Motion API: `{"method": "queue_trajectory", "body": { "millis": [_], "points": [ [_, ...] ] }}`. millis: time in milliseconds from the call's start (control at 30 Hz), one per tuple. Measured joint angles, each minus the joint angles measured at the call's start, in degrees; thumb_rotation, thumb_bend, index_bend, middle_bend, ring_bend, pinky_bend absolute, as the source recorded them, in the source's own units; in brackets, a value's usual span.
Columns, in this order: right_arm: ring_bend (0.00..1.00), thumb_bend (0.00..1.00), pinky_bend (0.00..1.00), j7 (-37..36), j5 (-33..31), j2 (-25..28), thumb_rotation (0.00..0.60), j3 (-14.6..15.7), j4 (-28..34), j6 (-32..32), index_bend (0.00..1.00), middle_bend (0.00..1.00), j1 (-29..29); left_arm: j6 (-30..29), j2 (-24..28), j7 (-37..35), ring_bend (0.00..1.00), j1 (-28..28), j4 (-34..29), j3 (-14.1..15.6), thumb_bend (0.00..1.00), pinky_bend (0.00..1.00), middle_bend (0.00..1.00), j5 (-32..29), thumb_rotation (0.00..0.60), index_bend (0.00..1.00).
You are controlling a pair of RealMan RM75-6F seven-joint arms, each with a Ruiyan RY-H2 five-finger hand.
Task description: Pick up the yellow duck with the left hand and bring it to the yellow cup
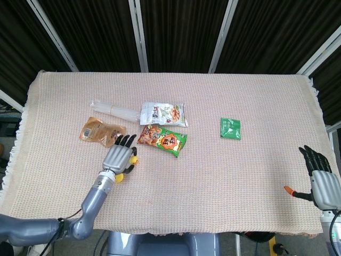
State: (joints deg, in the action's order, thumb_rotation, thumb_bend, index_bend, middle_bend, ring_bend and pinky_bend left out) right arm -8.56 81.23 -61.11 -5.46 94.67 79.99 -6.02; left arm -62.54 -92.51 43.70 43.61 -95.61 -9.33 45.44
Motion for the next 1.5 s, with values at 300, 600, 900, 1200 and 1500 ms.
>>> {"method": "queue_trajectory", "body": {
  "millis": [300,600,900,1200,1500],
  "points": [
    [0.0,0.02,0.0,0.69,0.13,-0.14,0.6,0.09,0.2,0.05,0.0,0.0,-0.02,-1.17,11.88,-2.18,0.0,-4.38,-10.63,7.2,0.4,0.0,0.0,6.0,0.6,0.47],
    [0.0,0.02,0.0,1.07,-0.07,-0.24,0.6,0.06,0.32,0.14,0.0,0.0,0.04,-0.49,13.65,-5.99,0.0,-6.67,-10.55,10.33,0.4,0.0,0.0,9.89,0.6,0.47],
    [0.0,0.02,0.0,0.74,-0.06,-0.15,0.6,-0.04,0.28,0.1,0.0,0.0,-0.02,0.4,11.61,-6.18,0.0,-6.65,-7.22,10.33,0.4,0.0,0.0,8.69,0.6,0.46],
    [0.0,0.02,0.0,0.65,-0.14,-0.12,0.6,-0.09,0.32,0.13,0.0,0.0,0.0,1.09,9.27,-5.4,0.0,-6.23,-5.13,10.03,0.39,0.0,0.0,7.03,0.6,0.4],
    [0.0,0.02,0.0,0.58,-0.15,-0.1,0.6,-0.13,0.33,0.2,0.0,0.0,0.02,1.32,8.69,-4.57,0.0,-5.75,-4.88,9.99,0.33,0.0,0.0,6.82,0.6,0.27]
  ]
}}
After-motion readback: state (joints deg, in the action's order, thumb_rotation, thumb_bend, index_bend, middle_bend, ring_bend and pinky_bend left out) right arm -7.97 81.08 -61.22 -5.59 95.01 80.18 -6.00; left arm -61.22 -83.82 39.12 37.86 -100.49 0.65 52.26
